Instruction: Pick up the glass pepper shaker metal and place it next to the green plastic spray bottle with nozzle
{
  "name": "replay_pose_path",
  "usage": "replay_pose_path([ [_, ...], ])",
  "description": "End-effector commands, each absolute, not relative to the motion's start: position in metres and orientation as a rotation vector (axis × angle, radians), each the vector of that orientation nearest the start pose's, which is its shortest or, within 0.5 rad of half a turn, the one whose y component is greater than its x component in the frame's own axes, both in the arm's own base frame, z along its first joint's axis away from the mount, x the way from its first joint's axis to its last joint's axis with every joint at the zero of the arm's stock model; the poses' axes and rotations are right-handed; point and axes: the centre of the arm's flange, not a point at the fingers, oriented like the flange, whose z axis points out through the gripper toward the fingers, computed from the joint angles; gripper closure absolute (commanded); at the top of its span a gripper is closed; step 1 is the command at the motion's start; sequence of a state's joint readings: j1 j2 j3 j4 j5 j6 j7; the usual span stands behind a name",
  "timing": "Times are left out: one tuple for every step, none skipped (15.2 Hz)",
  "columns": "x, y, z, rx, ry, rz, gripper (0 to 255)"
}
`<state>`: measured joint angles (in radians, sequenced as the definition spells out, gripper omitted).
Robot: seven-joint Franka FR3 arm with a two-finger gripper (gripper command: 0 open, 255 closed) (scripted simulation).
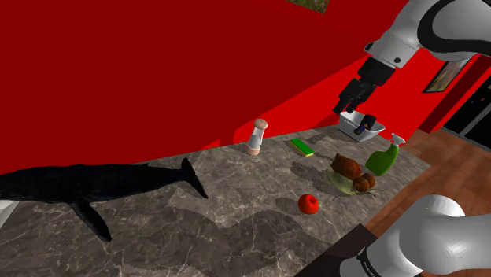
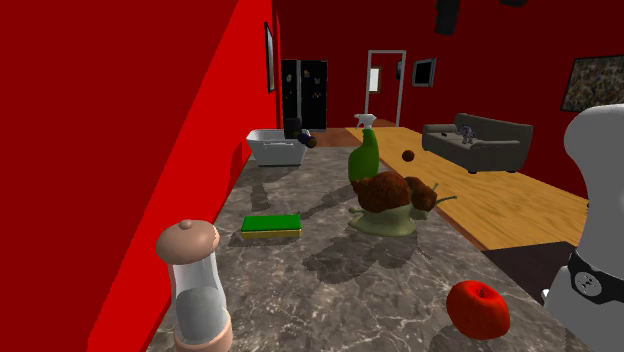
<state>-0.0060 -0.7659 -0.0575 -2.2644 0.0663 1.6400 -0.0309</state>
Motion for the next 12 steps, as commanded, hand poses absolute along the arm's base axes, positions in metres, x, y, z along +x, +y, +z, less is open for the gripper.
replay_pose_path([
  [0.319,-0.020,0.634,-3.033,0.029,-0.220,0],
  [0.331,-0.018,0.628,-3.044,0.029,-0.217,0],
  [0.342,-0.016,0.621,-3.055,0.030,-0.214,0],
  [0.354,-0.014,0.614,-3.066,0.030,-0.211,0],
  [0.365,-0.012,0.607,-3.077,0.030,-0.208,0],
  [0.377,-0.010,0.599,-3.088,0.030,-0.204,0],
  [0.388,-0.009,0.592,-3.099,0.030,-0.201,0],
  [0.399,-0.007,0.585,-3.110,0.030,-0.198,0],
  [0.411,-0.005,0.578,-3.121,0.030,-0.195,0],
  [0.422,-0.004,0.571,-3.132,0.031,-0.192,0],
  [0.434,-0.002,0.563,-3.143,0.031,-0.188,0],
  [0.445,-0.001,0.556,-3.154,0.031,-0.185,0],
])
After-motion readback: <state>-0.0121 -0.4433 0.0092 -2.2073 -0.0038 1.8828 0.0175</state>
